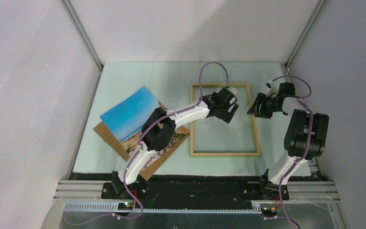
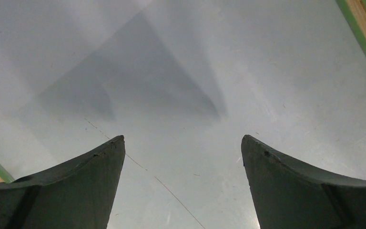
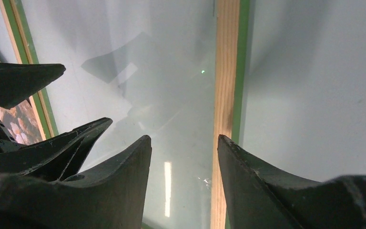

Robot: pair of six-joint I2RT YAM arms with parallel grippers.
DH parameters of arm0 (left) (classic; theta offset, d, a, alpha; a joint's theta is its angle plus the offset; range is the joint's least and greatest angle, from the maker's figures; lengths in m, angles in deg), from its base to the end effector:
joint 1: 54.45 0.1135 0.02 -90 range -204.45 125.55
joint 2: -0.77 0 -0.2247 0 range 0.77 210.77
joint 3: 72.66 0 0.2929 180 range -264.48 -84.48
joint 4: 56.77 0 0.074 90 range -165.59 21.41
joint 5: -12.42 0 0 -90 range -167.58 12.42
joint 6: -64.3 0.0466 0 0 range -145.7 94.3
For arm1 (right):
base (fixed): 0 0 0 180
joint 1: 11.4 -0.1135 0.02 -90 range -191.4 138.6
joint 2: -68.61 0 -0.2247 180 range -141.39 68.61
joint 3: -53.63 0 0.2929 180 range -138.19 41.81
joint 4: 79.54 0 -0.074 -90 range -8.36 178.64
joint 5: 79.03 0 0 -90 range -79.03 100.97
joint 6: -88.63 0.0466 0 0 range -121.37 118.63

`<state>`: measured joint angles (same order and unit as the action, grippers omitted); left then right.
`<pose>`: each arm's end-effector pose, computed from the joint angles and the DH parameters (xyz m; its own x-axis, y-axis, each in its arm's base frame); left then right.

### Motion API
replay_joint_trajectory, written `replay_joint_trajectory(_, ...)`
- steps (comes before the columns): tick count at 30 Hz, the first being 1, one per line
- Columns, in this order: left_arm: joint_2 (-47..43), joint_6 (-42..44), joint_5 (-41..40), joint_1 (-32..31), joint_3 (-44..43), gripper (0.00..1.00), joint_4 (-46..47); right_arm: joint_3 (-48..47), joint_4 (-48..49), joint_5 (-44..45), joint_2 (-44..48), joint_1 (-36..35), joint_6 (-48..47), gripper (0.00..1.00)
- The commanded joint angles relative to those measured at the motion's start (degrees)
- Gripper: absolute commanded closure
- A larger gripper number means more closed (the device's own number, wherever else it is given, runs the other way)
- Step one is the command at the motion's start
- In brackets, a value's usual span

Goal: Put the photo into the frame
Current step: Place the photo frame item in the photo frame.

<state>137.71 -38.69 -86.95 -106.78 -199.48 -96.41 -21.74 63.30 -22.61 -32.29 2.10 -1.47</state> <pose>0.3421 -0.4307 0.1239 -0.6157 0.4345 -0.6574 0.5935 0.8045 -0.0241 0.3741 -0.0633 0.1077 -0.8639 0.2059 -0.4597 -0.0538 0.8697 0.4906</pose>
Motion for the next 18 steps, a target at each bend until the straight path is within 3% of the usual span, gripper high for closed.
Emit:
replay_joint_trajectory(1,-0.36,1.04,-1.29,-0.33,-1.08,0.04,0.27,-1.59,-0.85,2.34,3.27,0.45,-2.45,0.42)
replay_joint_trajectory(9,-2.10,0.96,-0.83,-0.30,-0.83,0.03,0.21,-2.20,-1.56,1.98,7.06,1.06,-3.17,0.40)
replay_joint_trajectory(18,-14.60,2.03,-1.02,0.06,6.34,0.00,-0.22,-2.21,-1.94,4.09,10.85,0.93,-5.86,0.33)
